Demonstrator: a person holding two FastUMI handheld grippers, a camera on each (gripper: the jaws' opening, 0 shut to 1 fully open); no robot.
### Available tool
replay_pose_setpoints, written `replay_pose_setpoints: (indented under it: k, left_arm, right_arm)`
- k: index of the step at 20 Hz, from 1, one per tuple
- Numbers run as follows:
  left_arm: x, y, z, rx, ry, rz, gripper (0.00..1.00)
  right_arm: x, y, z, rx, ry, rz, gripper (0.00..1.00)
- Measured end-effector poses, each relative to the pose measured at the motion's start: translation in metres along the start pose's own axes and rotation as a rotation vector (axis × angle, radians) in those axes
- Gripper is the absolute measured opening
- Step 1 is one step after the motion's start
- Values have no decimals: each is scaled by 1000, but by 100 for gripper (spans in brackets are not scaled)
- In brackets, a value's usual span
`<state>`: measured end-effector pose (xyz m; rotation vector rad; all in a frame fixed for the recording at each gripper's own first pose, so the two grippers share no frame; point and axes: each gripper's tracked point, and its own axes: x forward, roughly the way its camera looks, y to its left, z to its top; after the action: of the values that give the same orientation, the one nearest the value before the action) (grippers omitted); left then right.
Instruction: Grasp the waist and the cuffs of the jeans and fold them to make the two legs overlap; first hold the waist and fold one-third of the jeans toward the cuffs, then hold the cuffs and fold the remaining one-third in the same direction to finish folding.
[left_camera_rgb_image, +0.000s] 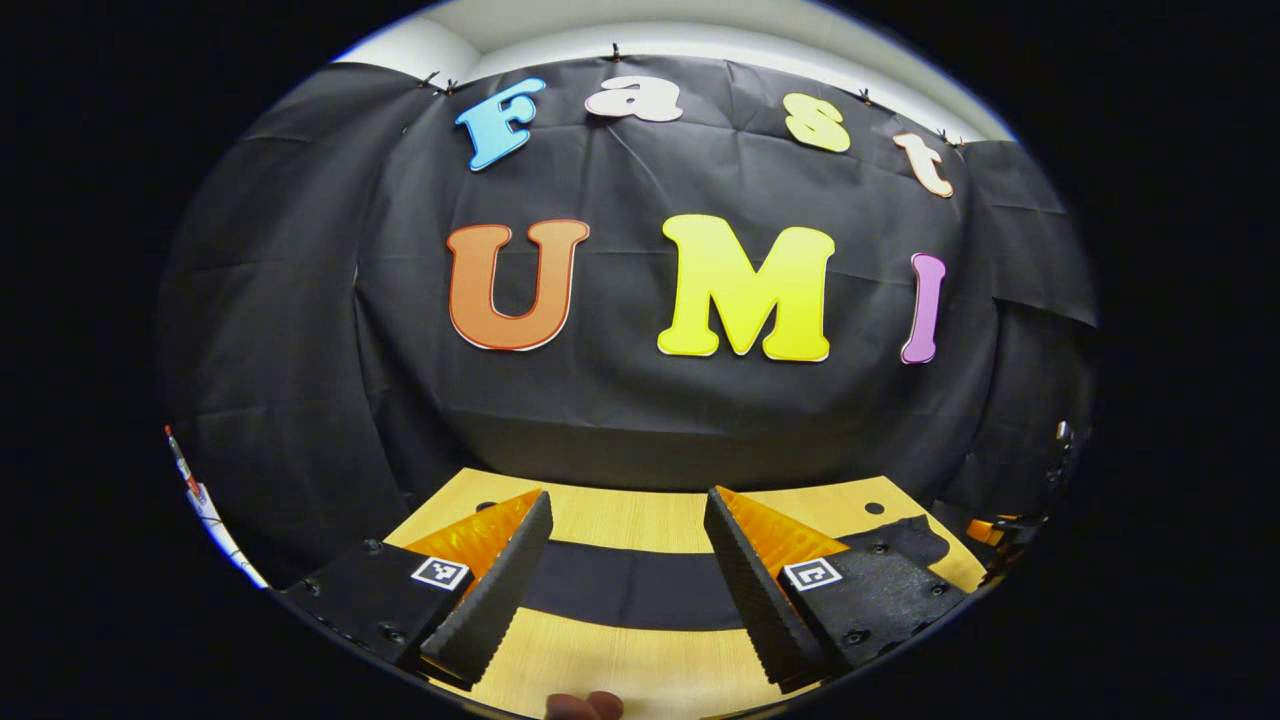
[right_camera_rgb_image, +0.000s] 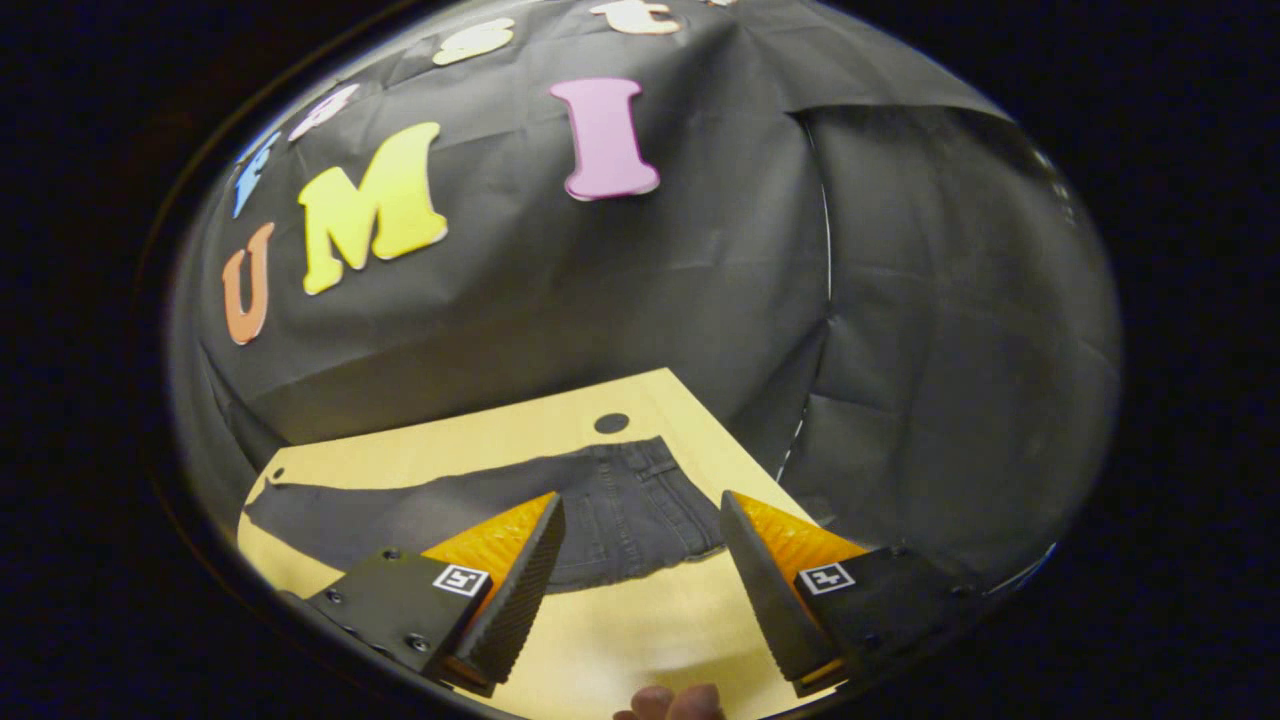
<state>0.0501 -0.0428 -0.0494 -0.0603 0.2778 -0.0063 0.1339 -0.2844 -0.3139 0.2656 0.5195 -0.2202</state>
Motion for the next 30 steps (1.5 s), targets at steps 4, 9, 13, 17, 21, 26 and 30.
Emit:
replay_pose_setpoints:
  k: [4,9,13,17,21,26,30]
  left_arm:
    - [0,-4,-6,11,27,27,99]
    - [-3,3,-15,0,52,65,99]
    - [-3,8,-20,-27,67,90,98]
    - [-4,14,-21,-49,64,101,98]
    - [-10,27,-21,-50,49,121,98]
    - [-22,47,-26,-59,37,141,99]
    - [-31,70,-26,-66,12,164,98]
  right_arm:
    - [73,-33,-36,47,104,-39,100]
    - [99,-39,-63,47,171,-19,97]
    - [103,-30,-67,27,185,59,76]
    - [101,-18,-66,36,247,47,33]
    - [91,-13,-54,7,276,26,7]
    - [54,7,-13,-5,234,71,6]
    - [11,55,36,-50,161,128,6]
